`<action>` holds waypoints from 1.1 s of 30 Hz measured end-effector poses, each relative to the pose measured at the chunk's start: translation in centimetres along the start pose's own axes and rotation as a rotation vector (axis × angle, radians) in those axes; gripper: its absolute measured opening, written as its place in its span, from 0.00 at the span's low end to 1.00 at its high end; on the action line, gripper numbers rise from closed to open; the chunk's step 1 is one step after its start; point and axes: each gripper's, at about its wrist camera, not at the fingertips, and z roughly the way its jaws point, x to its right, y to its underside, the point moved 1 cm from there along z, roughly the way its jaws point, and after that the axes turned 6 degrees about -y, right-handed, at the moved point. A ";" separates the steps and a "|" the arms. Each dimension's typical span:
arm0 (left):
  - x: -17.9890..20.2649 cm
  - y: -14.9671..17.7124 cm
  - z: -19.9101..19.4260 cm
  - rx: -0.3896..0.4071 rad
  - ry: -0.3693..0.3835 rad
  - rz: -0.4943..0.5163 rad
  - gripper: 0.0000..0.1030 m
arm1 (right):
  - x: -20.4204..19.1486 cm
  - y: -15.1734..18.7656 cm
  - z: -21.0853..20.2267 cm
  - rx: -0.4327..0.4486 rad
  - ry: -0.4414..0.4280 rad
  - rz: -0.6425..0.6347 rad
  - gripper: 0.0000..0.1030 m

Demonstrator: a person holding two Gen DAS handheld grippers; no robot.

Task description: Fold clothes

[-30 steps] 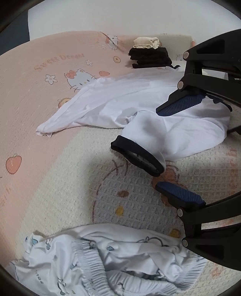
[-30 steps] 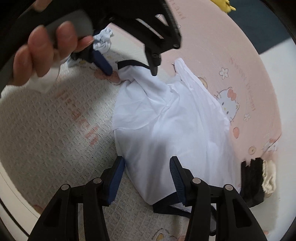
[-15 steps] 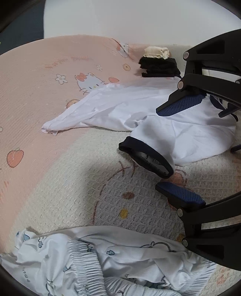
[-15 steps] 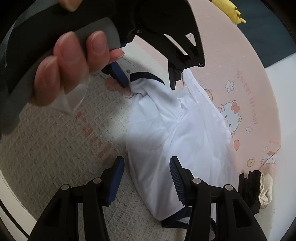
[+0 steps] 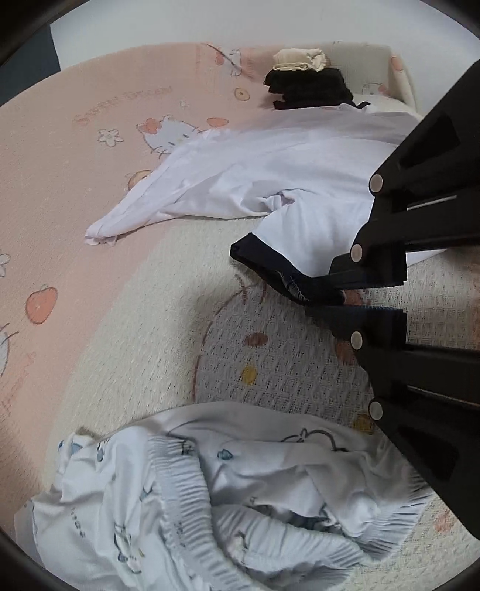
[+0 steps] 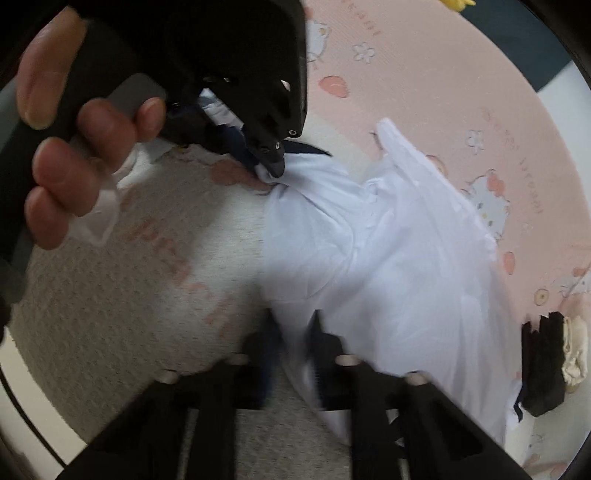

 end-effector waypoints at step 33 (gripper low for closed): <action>-0.4 1.9 -5.0 -0.033 0.091 -0.010 0.60 | 1.0 1.9 -0.7 0.034 -0.018 0.041 0.32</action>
